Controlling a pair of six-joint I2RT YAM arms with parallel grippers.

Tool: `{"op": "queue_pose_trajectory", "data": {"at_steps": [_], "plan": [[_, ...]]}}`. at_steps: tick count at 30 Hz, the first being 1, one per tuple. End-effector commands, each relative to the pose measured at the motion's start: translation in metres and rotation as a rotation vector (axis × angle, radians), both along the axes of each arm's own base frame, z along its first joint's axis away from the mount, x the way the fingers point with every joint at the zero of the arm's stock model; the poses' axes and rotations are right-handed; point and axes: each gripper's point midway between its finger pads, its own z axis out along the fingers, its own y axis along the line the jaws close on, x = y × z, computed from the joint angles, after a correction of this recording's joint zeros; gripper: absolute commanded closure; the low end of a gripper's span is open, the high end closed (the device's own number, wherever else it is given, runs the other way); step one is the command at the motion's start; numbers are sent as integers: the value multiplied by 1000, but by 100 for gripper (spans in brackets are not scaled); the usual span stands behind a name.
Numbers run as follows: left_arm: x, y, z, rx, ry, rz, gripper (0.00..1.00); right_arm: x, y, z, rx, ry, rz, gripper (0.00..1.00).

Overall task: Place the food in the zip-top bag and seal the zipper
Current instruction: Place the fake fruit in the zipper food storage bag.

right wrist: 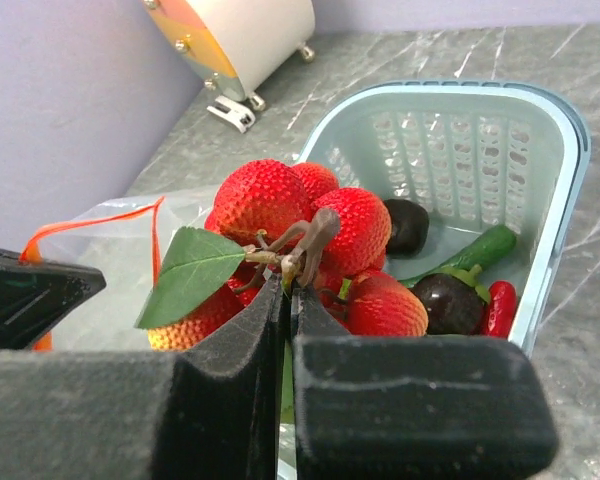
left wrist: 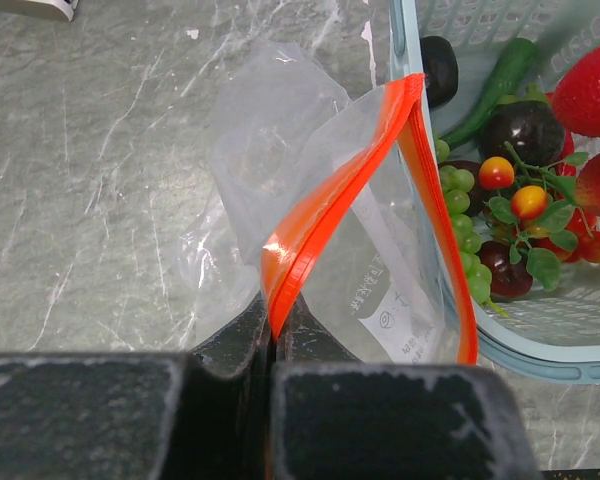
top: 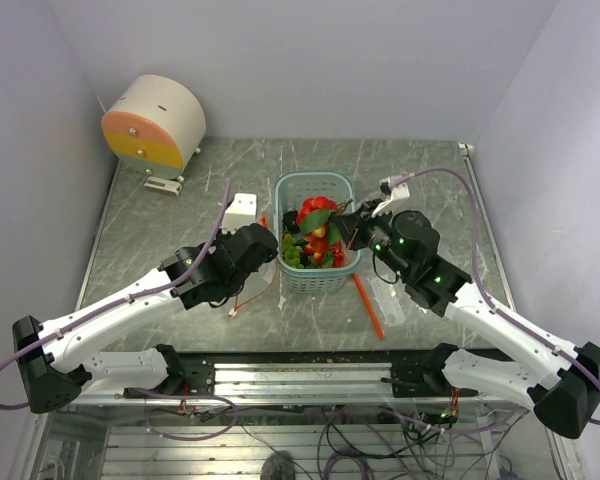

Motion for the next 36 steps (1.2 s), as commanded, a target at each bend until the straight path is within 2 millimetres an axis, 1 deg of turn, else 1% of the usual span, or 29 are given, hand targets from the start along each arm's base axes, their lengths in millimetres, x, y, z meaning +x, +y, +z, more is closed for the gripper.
{"op": "queue_pose_trajectory", "data": {"at_steps": [1, 5, 10, 14, 17, 20, 23, 27, 30, 33, 36], "plan": [[5, -7, 15, -45, -31, -13, 93, -18, 4, 53, 137, -91, 92, 100], [5, -8, 22, -49, -35, -12, 93, -37, 5, 82, 199, -146, 168, 100], [2, -5, 36, -110, -66, -17, 93, -59, 16, 112, 274, -199, 298, 100], [-1, -1, 48, -160, -83, -5, 93, -72, 18, 127, 332, -234, 358, 100], [-2, 2, 51, -203, -99, 15, 93, -78, 19, 136, 361, -251, 390, 100], [-4, 3, 53, -263, -115, 33, 93, -83, 19, 142, 399, -259, 409, 100], [-5, 3, 49, -328, -128, 49, 93, -86, 20, 145, 434, -263, 424, 100], [-6, 3, 33, -380, -121, 78, 93, -93, 26, 151, 479, -264, 482, 100], [-6, 0, 27, -410, -120, 90, 93, -100, 32, 153, 527, -253, 540, 100], [-5, 0, 28, -423, -126, 102, 93, -104, 39, 149, 563, -222, 593, 100], [-4, 3, 32, -438, -139, 117, 93, -104, 43, 140, 596, -188, 616, 100]]}}
